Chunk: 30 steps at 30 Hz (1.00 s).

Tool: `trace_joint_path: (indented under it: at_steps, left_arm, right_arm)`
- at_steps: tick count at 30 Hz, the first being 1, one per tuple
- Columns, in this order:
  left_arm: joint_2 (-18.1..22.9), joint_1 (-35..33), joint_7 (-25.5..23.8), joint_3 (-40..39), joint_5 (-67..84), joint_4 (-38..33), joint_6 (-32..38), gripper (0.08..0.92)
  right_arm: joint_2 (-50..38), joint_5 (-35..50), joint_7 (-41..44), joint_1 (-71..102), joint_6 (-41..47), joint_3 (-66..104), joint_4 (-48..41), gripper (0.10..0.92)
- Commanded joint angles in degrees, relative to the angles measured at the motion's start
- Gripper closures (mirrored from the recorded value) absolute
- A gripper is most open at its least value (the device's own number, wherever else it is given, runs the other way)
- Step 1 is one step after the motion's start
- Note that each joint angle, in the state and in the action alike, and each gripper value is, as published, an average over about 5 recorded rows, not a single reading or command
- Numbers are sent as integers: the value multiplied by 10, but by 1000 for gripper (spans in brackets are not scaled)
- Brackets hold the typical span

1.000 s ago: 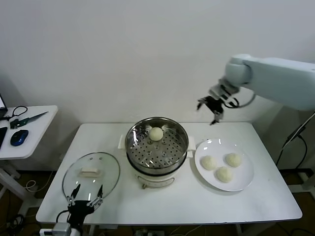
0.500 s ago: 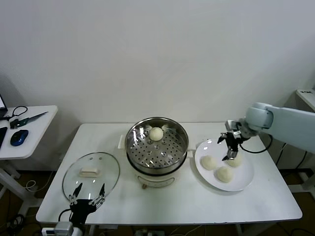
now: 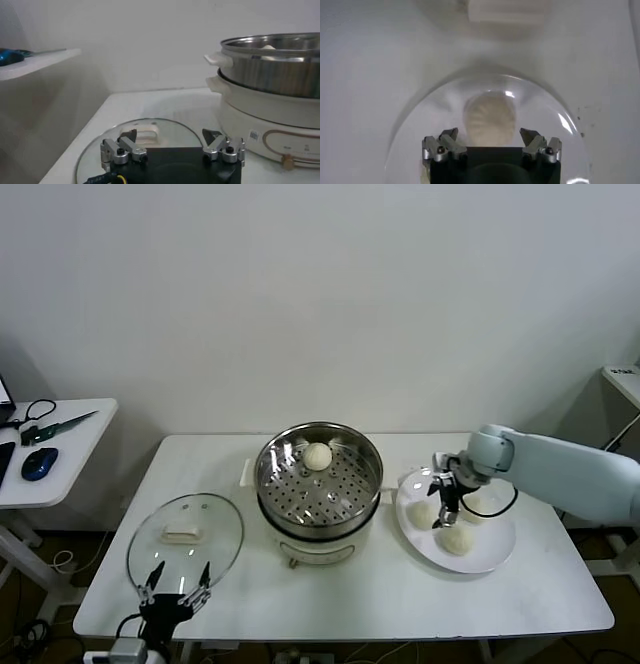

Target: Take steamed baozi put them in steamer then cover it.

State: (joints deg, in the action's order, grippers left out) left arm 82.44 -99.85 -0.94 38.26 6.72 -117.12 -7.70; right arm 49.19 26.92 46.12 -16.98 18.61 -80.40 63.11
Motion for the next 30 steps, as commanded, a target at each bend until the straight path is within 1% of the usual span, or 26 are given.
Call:
trace_joint_path:
  at_steps: [1,4,9,12,16,21,25,30]
  left_arm:
    - [-1,0,0,0,0,1,1,177]
    - [-2,0,0,2,1,2,1,177]
    - [-2,0,0,2,1,1,1,177]
    - [-2,0,0,1,0,-1,0,177]
    - [-2,0,0,-1,-1,-5,-2,177]
    - [-3,-3,0,0,-2,-11,-3,177]
    - [-6,-3,0,-2,-3,-11,-4,177]
    - [-7,-7,0,-4,-3,-17,-4,177]
  right_arm:
    - [40,-16,-6,46,11,30,-57,203]
    - [44,-16,-4,45,12,31,-61,233]
    - [36,-5,7,33,12,24,-45,354]
    - [28,7,11,20,13,19,-30,383]
    - [11,32,22,-42,9,-13,-4,389]
    - [-4,92,78,-244,-12,-151,50,389]
    - [22,155,129,-412,-30,-245,76,389]
    - [74,258,135,-514,-10,-226,104,389]
